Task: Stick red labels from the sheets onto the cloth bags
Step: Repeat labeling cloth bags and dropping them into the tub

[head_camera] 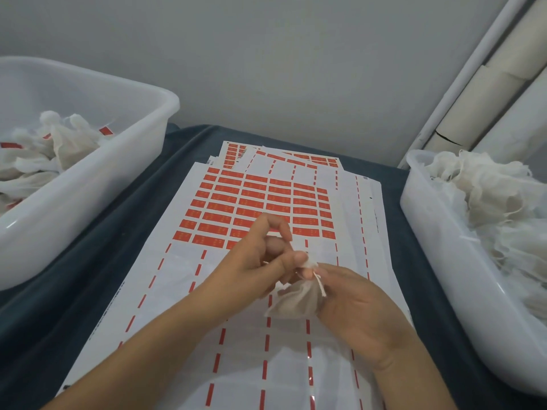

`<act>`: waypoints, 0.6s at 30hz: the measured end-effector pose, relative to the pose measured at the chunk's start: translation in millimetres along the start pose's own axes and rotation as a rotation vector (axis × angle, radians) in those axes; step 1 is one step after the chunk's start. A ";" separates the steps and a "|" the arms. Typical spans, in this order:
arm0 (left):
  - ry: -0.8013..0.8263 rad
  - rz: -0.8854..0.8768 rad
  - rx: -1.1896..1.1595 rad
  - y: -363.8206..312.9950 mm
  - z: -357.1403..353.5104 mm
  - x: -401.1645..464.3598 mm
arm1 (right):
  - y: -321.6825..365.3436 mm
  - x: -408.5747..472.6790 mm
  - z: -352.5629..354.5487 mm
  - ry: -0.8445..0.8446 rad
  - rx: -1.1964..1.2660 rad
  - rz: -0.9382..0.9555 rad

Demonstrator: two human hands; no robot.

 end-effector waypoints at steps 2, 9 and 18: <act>-0.015 0.082 -0.184 10.7 1.8 0.9 | -1.9 1.4 2.7 -0.031 -0.005 0.005; -0.162 0.186 0.121 22.8 16.9 2.4 | 7.7 -3.4 24.5 -0.343 -0.402 0.059; -0.011 0.202 -0.010 29.7 5.8 3.3 | 3.9 2.9 17.9 -0.266 -0.451 0.090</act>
Point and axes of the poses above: each hand's wrist, its own x-axis towards the middle knuckle, its own z-axis out of the back of the hand, y = z × x, the point moved 8 cm from there along x, towards the middle knuckle, and after that the axes turned 9 degrees about y, right-handed, at the moved point
